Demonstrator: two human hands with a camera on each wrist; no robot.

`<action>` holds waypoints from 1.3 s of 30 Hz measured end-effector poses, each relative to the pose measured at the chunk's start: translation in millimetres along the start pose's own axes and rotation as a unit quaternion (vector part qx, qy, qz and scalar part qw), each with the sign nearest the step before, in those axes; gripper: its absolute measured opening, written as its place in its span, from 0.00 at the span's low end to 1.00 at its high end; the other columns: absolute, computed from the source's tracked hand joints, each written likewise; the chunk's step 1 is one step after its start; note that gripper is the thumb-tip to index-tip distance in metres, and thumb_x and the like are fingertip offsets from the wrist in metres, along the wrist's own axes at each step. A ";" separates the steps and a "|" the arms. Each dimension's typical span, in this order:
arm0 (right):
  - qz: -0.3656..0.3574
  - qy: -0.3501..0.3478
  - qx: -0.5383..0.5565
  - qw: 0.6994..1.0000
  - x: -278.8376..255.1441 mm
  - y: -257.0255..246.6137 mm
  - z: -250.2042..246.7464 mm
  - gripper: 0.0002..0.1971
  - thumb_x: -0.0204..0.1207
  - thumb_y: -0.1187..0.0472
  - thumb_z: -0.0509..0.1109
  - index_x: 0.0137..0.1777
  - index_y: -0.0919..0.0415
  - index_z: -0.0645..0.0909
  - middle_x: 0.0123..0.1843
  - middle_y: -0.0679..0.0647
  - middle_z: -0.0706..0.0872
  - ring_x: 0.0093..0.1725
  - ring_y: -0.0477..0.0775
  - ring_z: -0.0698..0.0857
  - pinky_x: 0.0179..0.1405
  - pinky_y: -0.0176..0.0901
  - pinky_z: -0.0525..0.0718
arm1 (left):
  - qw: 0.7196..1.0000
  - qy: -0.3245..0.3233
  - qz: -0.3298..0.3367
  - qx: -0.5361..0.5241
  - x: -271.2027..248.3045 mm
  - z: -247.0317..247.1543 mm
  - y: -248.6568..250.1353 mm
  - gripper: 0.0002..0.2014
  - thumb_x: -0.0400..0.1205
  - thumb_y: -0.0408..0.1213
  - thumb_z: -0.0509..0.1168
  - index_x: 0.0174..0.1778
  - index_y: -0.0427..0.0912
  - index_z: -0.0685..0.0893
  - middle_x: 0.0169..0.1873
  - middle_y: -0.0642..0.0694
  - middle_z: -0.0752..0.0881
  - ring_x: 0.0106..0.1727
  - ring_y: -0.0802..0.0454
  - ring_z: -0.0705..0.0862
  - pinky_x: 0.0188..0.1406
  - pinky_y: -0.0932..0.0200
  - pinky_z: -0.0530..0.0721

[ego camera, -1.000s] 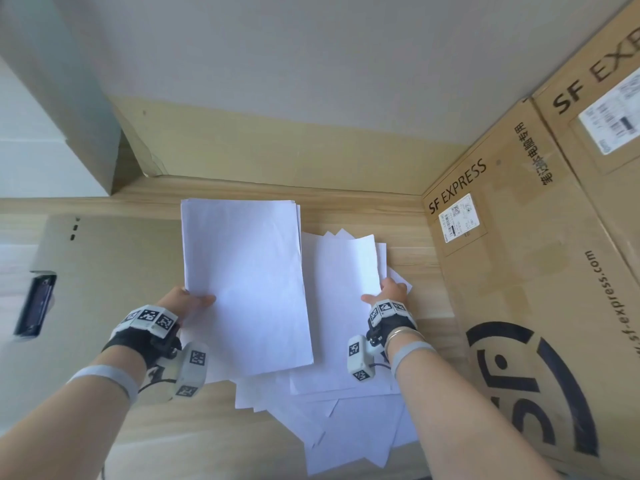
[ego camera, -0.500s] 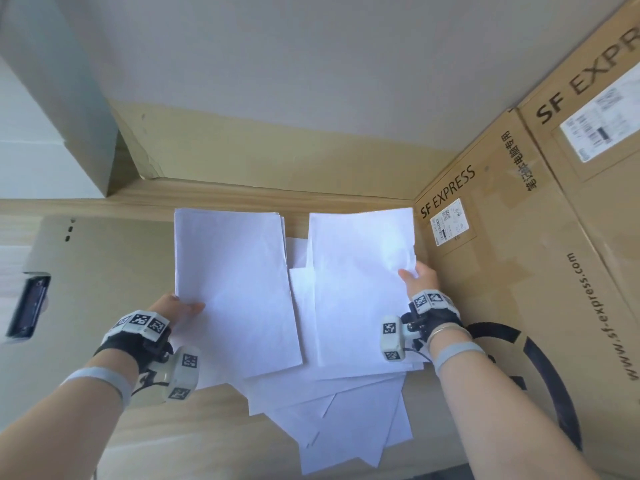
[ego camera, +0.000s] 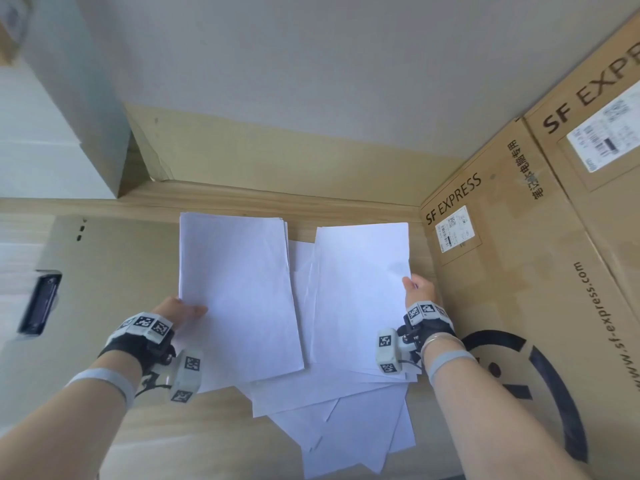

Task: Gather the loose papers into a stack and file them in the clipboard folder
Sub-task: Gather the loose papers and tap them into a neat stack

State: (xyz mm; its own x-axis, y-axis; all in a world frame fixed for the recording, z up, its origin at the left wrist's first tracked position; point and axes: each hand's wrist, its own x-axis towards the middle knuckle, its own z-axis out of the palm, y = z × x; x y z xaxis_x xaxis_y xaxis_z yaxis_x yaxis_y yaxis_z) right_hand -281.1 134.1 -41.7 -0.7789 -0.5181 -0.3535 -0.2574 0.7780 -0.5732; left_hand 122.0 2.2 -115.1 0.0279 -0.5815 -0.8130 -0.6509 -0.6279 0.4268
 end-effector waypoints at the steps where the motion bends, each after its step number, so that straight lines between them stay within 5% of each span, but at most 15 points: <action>1: 0.002 0.011 -0.001 1.000 -3.5 -0.8 -1.5 0.15 0.82 0.62 0.60 0.55 0.76 0.80 0.52 0.72 0.85 0.48 0.64 0.82 0.51 0.49 0.79 | 1.000 0.002 0.003 -0.004 1.0 0.0 -1.1 0.24 0.76 0.36 0.71 0.63 0.24 0.78 0.59 0.28 0.84 0.61 0.31 0.83 0.66 0.42 0.78; 3: 0.005 0.030 0.021 0.999 -8.7 -3.1 -3.2 0.19 0.83 0.60 0.60 0.67 0.75 0.75 0.67 0.67 0.81 0.66 0.66 0.79 0.64 0.50 0.76 | 1.000 0.000 0.004 -0.004 1.6 -0.9 -2.6 0.25 0.76 0.36 0.71 0.64 0.23 0.78 0.60 0.28 0.84 0.61 0.31 0.83 0.66 0.40 0.78; 8: -0.016 -0.030 0.058 0.998 -5.7 -5.6 2.2 0.12 0.80 0.63 0.63 0.57 0.71 0.80 0.55 0.68 0.86 0.47 0.54 0.79 0.49 0.44 0.76 | 1.000 0.004 0.004 0.001 1.7 -0.3 -2.8 0.25 0.76 0.36 0.71 0.64 0.23 0.78 0.59 0.28 0.84 0.60 0.31 0.84 0.65 0.40 0.79; 13: 0.024 -0.075 0.049 0.996 -9.7 -4.9 18.9 0.29 0.72 0.64 0.73 0.72 0.61 0.69 0.68 0.64 0.80 0.60 0.61 0.83 0.65 0.56 0.80 | 1.000 -0.006 -0.003 -0.022 8.6 -2.4 -8.9 0.24 0.74 0.33 0.73 0.62 0.23 0.79 0.59 0.26 0.84 0.59 0.30 0.84 0.65 0.37 0.79; 19: -0.013 -0.083 -0.126 0.988 -3.1 -30.3 2.5 0.20 0.80 0.65 0.64 0.72 0.67 0.73 0.71 0.62 0.78 0.69 0.63 0.78 0.67 0.49 0.75 | 1.000 0.006 0.011 -0.007 -4.8 -2.1 0.7 0.25 0.75 0.35 0.71 0.65 0.24 0.78 0.61 0.27 0.83 0.61 0.31 0.83 0.66 0.40 0.79; 26: -0.116 -0.237 -0.357 0.896 4.5 -60.0 -1.8 0.20 0.77 0.63 0.65 0.69 0.59 0.77 0.70 0.59 0.80 0.70 0.60 0.78 0.61 0.41 0.75 | 1.000 0.026 0.015 -0.006 -14.4 -14.1 2.0 0.22 0.77 0.33 0.69 0.64 0.24 0.78 0.60 0.28 0.83 0.59 0.33 0.83 0.60 0.45 0.78; 29: -0.184 -0.280 -0.387 0.859 -0.3 -62.5 31.9 0.24 0.76 0.61 0.68 0.72 0.60 0.74 0.76 0.57 0.72 0.75 0.56 0.71 0.72 0.42 0.68 | 0.999 0.027 0.012 -0.024 -14.5 -21.0 -0.6 0.24 0.76 0.33 0.70 0.65 0.24 0.78 0.60 0.27 0.83 0.59 0.32 0.83 0.63 0.44 0.79; 34: -0.238 -0.258 -0.421 0.836 -6.9 -53.3 68.8 0.26 0.71 0.53 0.72 0.70 0.52 0.74 0.82 0.46 0.58 0.79 0.53 0.61 0.76 0.51 0.62 | 0.999 0.021 0.001 -0.041 -8.0 -25.5 -9.7 0.22 0.76 0.34 0.71 0.62 0.25 0.80 0.57 0.29 0.85 0.57 0.34 0.85 0.63 0.45 0.80; 39: -0.221 -0.235 -0.458 0.828 -3.6 -51.9 75.7 0.24 0.68 0.49 0.73 0.63 0.50 0.72 0.63 0.50 0.74 0.66 0.57 0.73 0.62 0.55 0.68 | 0.999 0.008 -0.013 -0.044 21.2 -24.4 -31.8 0.24 0.73 0.35 0.73 0.62 0.26 0.81 0.56 0.29 0.86 0.57 0.31 0.85 0.65 0.37 0.79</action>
State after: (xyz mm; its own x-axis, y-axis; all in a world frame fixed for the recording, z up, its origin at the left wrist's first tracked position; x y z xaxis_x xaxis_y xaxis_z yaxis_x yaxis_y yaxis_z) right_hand -221.6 68.7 -66.6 -0.2398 -0.7372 -0.6316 -0.9515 0.3077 0.0021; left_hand 161.8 -2.8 -136.3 0.0569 -0.5728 -0.8177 -0.5811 -0.6850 0.4394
